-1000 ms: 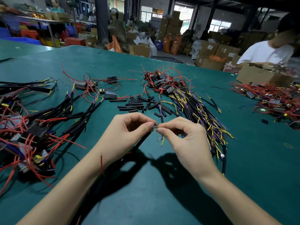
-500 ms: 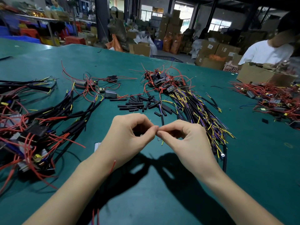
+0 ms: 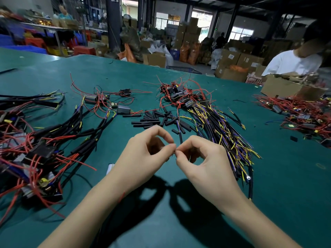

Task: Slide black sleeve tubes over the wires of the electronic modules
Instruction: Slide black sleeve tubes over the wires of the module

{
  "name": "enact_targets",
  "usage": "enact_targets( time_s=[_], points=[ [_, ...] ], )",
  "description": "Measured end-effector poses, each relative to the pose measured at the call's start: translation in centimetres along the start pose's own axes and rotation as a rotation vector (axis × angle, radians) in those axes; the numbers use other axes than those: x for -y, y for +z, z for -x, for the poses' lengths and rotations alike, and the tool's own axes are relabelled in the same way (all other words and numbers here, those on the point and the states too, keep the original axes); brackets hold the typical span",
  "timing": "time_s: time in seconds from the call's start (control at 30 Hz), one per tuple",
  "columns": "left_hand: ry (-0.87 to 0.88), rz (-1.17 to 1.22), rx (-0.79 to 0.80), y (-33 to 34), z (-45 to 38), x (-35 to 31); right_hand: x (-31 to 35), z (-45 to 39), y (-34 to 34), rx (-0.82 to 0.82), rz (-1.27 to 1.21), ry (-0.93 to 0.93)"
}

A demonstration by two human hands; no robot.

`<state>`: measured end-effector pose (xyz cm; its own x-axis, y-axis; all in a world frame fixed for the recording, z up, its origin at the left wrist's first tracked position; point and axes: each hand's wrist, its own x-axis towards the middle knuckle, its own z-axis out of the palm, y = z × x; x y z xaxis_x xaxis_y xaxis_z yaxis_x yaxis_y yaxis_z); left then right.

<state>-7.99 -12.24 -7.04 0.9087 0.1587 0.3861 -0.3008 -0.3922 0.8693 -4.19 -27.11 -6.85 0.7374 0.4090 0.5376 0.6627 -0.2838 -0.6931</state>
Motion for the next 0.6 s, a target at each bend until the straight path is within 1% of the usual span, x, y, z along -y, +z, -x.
enact_targets(
  time_s=[0.07, 0.17, 0.23, 0.3, 0.37, 0.43, 0.53, 0.57, 0.6],
  points=[
    [0.150, -0.128, 0.009, -0.1, 0.2, 0.1, -0.1, -0.1, -0.1, 0.029, -0.090, 0.102],
    [0.283, -0.232, 0.031, -0.3, 0.3, 0.2, -0.4, -0.4, -0.4, 0.059, -0.186, 0.221],
    [0.309, -0.274, 0.046, -0.5, 0.2, 0.4, -0.7, -0.5, -0.6, 0.071, -0.189, 0.240],
    [0.297, -0.291, 0.047, -0.5, 0.2, 0.5, -0.7, -0.6, -0.7, 0.077, -0.159, 0.224],
    [0.260, -0.289, 0.041, -0.3, 0.2, 0.4, -0.7, -0.5, -0.7, 0.065, -0.075, 0.143],
    [0.189, -0.258, 0.031, 0.0, 0.2, 0.4, -0.7, -0.4, -0.7, 0.045, 0.109, -0.053],
    [0.051, -0.175, 0.058, 0.3, 0.0, 0.4, -0.9, -0.3, -0.4, 0.008, 0.492, -0.393],
    [0.014, -0.153, 0.068, 0.3, 0.0, 0.4, -1.1, -0.3, -0.2, -0.013, 0.585, -0.462],
    [-0.015, -0.133, 0.073, 0.2, -0.1, 0.4, -1.3, -0.3, -0.1, -0.024, 0.614, -0.482]
  ],
)
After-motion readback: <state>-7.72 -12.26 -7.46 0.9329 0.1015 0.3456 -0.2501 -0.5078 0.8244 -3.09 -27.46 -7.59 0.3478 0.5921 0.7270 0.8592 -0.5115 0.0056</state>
